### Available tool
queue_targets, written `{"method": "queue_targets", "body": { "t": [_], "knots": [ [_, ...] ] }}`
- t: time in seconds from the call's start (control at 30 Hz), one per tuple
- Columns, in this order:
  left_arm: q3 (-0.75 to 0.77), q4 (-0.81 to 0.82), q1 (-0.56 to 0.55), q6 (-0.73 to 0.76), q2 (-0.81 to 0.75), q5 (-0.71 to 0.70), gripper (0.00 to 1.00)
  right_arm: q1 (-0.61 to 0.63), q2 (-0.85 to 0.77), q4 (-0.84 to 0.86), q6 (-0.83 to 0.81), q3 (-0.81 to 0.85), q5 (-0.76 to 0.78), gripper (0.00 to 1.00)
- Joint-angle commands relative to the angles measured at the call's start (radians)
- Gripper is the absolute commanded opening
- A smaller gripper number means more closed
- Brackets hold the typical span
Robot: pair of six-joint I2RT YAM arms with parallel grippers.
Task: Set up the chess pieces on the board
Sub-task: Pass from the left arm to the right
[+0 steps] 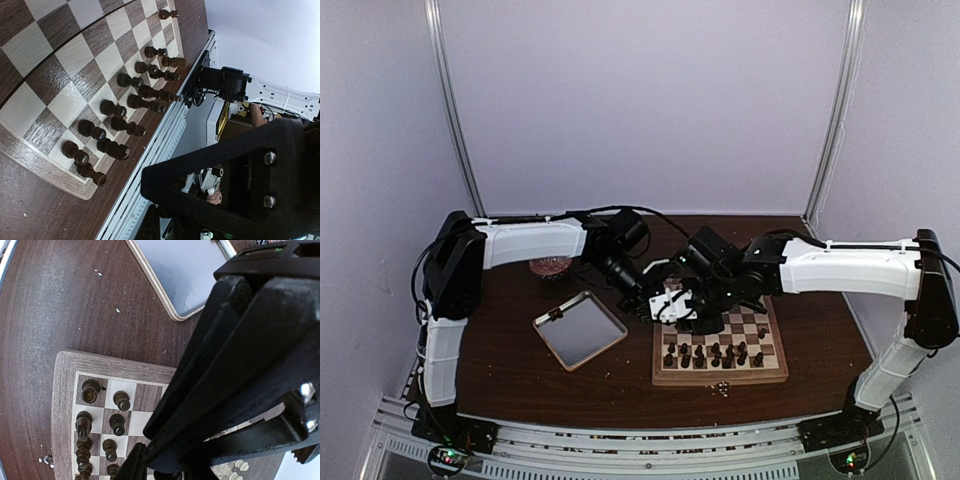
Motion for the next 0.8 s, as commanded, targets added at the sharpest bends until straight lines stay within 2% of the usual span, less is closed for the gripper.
{"method": "queue_targets", "body": {
  "t": [0.0,0.3,0.43,0.6,0.67,0.77],
  "knots": [
    [-0.003,0.026,0.006,0.012,-0.043,0.03,0.08,0.008,0.012,0.03,0.002,-0.017,0.04,0.26],
    [-0.009,0.027,0.005,0.016,-0.047,0.032,0.08,0.007,0.007,0.054,0.002,-0.046,0.065,0.24],
    [-0.011,0.026,0.007,0.022,-0.047,0.028,0.08,0.006,0.007,0.055,0.002,-0.048,0.064,0.17],
    [-0.019,0.025,0.023,0.053,-0.081,-0.039,0.16,-0.014,-0.024,0.081,0.023,-0.067,0.034,0.12],
    [-0.016,0.032,0.031,0.074,-0.119,-0.092,0.23,-0.03,-0.032,0.075,0.039,-0.062,0.004,0.11],
    [-0.045,0.125,0.039,0.076,-0.193,-0.141,0.27,-0.062,-0.048,0.062,0.071,-0.051,-0.055,0.11]
  ]
}}
